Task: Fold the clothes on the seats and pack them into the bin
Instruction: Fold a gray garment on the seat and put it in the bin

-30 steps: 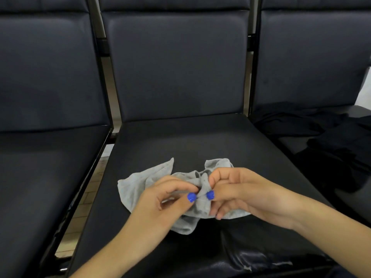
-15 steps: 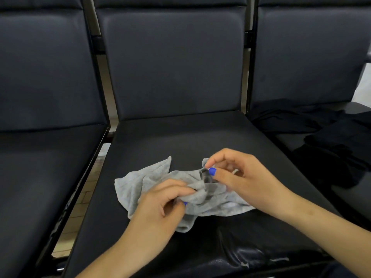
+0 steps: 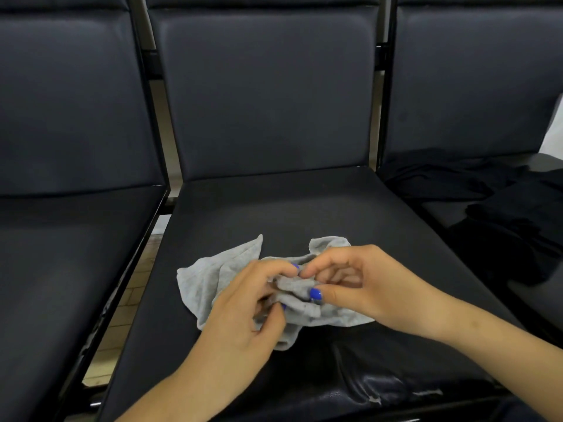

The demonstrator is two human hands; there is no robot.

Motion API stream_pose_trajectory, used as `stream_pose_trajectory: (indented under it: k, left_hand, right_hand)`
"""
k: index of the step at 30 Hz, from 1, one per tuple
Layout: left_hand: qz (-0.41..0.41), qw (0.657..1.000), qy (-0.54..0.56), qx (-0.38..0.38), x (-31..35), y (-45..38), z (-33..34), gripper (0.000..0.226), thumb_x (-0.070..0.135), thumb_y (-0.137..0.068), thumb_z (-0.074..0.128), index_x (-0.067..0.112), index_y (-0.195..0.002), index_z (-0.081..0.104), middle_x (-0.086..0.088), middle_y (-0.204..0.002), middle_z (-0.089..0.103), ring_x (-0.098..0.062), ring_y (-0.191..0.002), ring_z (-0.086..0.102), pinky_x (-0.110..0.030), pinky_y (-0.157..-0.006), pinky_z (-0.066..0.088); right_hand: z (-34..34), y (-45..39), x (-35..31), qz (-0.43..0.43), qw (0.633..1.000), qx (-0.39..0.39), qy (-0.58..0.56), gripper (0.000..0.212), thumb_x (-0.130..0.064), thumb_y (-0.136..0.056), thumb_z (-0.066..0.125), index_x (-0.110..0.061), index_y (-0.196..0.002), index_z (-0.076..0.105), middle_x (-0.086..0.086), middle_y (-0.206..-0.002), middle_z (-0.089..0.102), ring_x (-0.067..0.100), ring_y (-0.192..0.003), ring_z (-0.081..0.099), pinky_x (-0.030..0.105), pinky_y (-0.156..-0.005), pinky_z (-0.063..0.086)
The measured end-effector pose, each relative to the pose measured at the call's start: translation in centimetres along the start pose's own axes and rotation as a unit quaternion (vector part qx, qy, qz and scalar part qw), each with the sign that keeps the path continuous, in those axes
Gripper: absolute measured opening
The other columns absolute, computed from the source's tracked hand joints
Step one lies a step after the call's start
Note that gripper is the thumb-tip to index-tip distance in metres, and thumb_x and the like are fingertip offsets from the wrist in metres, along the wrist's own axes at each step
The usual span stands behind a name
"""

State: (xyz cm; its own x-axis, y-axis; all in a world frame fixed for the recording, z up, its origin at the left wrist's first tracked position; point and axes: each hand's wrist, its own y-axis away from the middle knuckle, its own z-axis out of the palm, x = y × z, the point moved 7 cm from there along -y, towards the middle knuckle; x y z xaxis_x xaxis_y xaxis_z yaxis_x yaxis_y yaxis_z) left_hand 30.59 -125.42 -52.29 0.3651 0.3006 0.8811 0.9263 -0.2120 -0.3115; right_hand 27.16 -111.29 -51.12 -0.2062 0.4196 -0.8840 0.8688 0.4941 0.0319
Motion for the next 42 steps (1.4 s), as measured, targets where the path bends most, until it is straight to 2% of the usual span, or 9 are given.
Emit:
stream_pose_trajectory:
  k: [11,18,23,27,30,33,36,38,42]
  left_hand:
    - [-0.106,0.98,0.122,0.118,-1.7,-0.4,-1.7,0.042,-0.008,-0.08,0.067,0.025,-0.106,0.062,0.004,-0.104,0.066,-0.015,-0.087,0.071,-0.024,-0.073,0.058]
    - [-0.12,0.973,0.168,0.107,-1.5,-0.6,-1.6,0.04,-0.011,-0.078,0.065,0.016,-0.107,0.061,0.0,-0.081,0.069,-0.017,-0.078,0.072,-0.023,-0.068,0.058]
    - [-0.113,0.975,0.167,0.093,-1.5,-0.7,-1.4,0.031,-0.012,-0.077,0.065,0.012,-0.096,0.066,-0.005,-0.081,0.073,-0.016,-0.076,0.071,-0.018,-0.066,0.055]
    - [-0.107,0.974,0.176,0.091,-1.5,-0.9,-1.4,0.022,-0.005,-0.079,0.066,0.01,-0.095,0.067,-0.008,-0.08,0.073,-0.016,-0.074,0.071,-0.017,-0.064,0.054]
    - [-0.117,0.978,0.135,0.109,-2.3,-1.3,-2.1,0.015,-0.002,-0.082,0.065,0.011,-0.087,0.071,0.0,-0.079,0.074,-0.009,-0.073,0.07,-0.014,-0.065,0.053]
    - [-0.123,0.987,-0.044,0.09,-4.6,-1.9,-2.9,0.016,0.009,-0.088,0.063,0.021,-0.079,0.069,0.01,-0.077,0.072,-0.001,-0.073,0.066,-0.012,-0.067,0.05]
    - [-0.142,0.975,-0.163,0.049,-7.7,-2.1,-2.8,0.015,0.014,-0.095,0.053,0.019,-0.083,0.061,0.003,-0.077,0.065,-0.012,-0.074,0.06,-0.022,-0.069,0.048]
    - [-0.118,0.973,-0.192,0.042,-8.7,-2.3,-2.5,0.015,0.017,-0.099,0.044,0.016,-0.089,0.056,0.004,-0.085,0.061,-0.012,-0.082,0.056,-0.023,-0.074,0.047]
    - [-0.143,0.976,-0.166,0.003,-9.2,-3.3,-1.3,0.02,0.023,-0.102,0.035,0.011,-0.094,0.05,0.001,-0.088,0.059,-0.01,-0.083,0.056,-0.029,-0.077,0.05]
  right_hand:
    - [0.4,-0.8,-0.4,0.01,0.992,0.027,-0.122,0.01,-0.003,-0.088,0.061,-0.011,-0.087,0.068,-0.001,-0.069,0.071,0.003,-0.063,0.064,0.019,-0.064,0.054]
    - [0.7,-0.3,-1.4,-0.087,0.996,0.008,-0.023,0.042,0.0,-0.094,0.052,-0.035,-0.117,0.052,0.002,-0.08,0.071,0.005,-0.078,0.065,0.02,-0.073,0.052]
    - [1.4,0.0,-1.8,-0.193,0.959,-0.013,0.209,0.052,-0.013,-0.094,0.035,-0.051,-0.127,0.049,-0.007,-0.111,0.064,0.009,-0.102,0.06,0.022,-0.094,0.044]
    - [0.6,-0.4,-1.7,-0.208,0.954,0.055,0.209,0.025,-0.025,-0.092,0.045,-0.029,-0.099,0.069,-0.014,-0.097,0.067,0.003,-0.089,0.063,0.017,-0.099,0.037]
    - [-1.7,-1.2,-1.2,-0.217,0.936,0.173,0.217,0.025,-0.024,-0.088,0.049,-0.024,-0.098,0.073,-0.015,-0.094,0.066,0.001,-0.09,0.059,0.004,-0.085,0.038]
    - [-4.1,-3.0,1.6,-0.143,0.943,0.211,0.216,0.02,-0.008,-0.093,0.054,-0.018,-0.098,0.071,-0.009,-0.129,0.047,0.001,-0.118,0.042,0.0,-0.091,0.028]
    - [-5.1,-4.7,6.6,-0.01,0.965,0.122,0.231,0.014,-0.009,-0.097,0.049,-0.015,-0.093,0.061,-0.009,-0.149,0.025,0.008,-0.14,0.015,0.015,-0.105,0.015]
    - [-4.6,-4.9,9.4,0.075,0.987,0.06,0.13,0.014,-0.01,-0.099,0.045,-0.016,-0.09,0.055,-0.007,-0.145,0.033,0.011,-0.138,0.023,0.024,-0.11,0.02]
    - [-4.3,-4.1,11.2,0.164,0.985,0.033,-0.049,0.006,-0.012,-0.092,0.053,-0.009,-0.087,0.053,0.009,-0.091,0.053,0.02,-0.086,0.05,0.03,-0.079,0.041]
